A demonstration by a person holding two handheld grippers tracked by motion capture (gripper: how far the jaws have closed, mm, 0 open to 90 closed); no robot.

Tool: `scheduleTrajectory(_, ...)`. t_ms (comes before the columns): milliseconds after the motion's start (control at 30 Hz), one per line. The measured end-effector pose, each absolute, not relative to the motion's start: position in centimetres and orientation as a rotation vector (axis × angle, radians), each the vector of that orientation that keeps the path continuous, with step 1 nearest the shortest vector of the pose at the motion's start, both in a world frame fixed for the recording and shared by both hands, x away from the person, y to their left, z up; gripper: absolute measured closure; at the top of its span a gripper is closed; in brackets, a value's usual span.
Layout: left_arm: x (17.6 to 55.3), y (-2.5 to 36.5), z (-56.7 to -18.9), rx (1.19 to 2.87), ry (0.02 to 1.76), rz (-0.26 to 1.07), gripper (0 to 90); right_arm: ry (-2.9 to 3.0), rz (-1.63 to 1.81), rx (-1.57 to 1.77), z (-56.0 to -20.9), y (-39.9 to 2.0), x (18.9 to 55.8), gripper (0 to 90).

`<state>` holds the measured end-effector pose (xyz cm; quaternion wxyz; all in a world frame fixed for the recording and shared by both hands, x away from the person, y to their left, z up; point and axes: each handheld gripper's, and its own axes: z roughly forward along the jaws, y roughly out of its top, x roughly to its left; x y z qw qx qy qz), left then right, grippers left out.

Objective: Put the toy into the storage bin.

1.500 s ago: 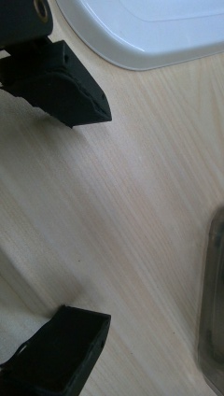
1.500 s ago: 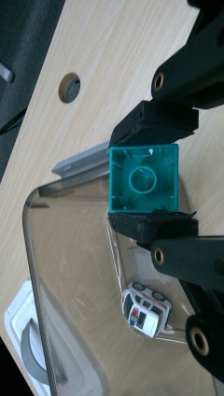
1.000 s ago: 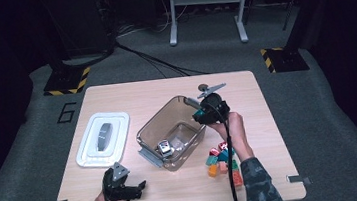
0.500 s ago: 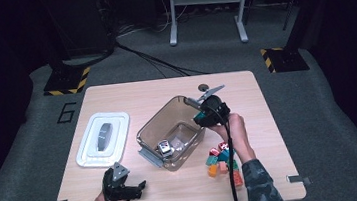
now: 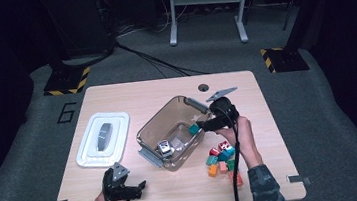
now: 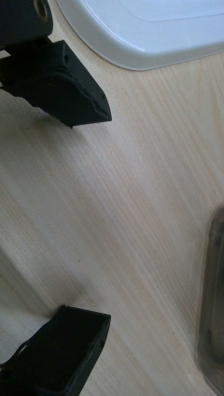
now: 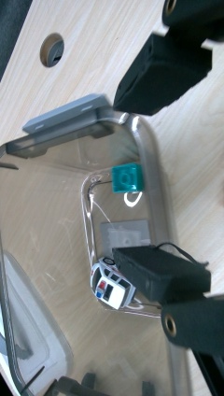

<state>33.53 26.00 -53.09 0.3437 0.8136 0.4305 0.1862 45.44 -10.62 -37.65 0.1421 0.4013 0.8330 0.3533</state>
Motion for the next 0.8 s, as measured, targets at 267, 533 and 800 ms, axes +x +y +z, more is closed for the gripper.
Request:
scheduleTrajectory(267, 33.5, 26.0, -53.1, 2.116, 1.118, 0.480, 4.4, 2.366, 1.009, 1.218, -38.9, -13.7, 43.6, 13.8)
scheduleTrajectory(533, 33.5, 26.0, -53.1, 2.115, 1.118, 0.483, 4.5, 2.315, 0.968, 1.343, -42.1, -16.1, 42.2, 5.6)
scheduleTrajectory(800, 33.5, 26.0, -53.1, 2.114, 1.119, 0.483, 4.4, 2.290, 0.901, 1.465, -45.4, -17.4, 41.8, 4.6)
